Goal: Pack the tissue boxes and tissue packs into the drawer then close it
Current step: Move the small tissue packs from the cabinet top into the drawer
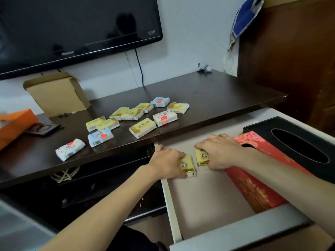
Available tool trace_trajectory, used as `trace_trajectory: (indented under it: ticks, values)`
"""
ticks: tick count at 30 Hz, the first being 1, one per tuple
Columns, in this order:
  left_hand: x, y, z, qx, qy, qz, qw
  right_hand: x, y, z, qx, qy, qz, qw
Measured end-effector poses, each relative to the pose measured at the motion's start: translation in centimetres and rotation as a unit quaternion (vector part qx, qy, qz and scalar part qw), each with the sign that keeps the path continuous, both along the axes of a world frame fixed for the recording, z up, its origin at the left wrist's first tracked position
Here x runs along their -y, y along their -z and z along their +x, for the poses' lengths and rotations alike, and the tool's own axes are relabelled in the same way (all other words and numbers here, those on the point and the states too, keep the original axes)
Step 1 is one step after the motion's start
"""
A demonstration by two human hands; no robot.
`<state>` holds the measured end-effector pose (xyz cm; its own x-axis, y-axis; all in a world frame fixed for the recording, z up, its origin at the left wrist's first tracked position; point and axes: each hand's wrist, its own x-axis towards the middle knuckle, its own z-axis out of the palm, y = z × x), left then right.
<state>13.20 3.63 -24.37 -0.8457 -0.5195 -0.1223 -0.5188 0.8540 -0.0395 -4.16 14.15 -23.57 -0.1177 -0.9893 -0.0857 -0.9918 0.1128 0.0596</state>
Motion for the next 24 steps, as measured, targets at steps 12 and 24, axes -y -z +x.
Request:
trace_trajectory:
  ticks: [12,24]
  values:
    - [0.7,0.5,0.1,-0.021,0.021,-0.001,1.000,0.2,0.5,-0.3,-0.007,-0.017,-0.017,1.000]
    - [0.6,1.0,-1.5,-0.019,0.035,0.012,0.999,-0.1,0.8,-0.5,-0.016,-0.006,-0.023,1.000]
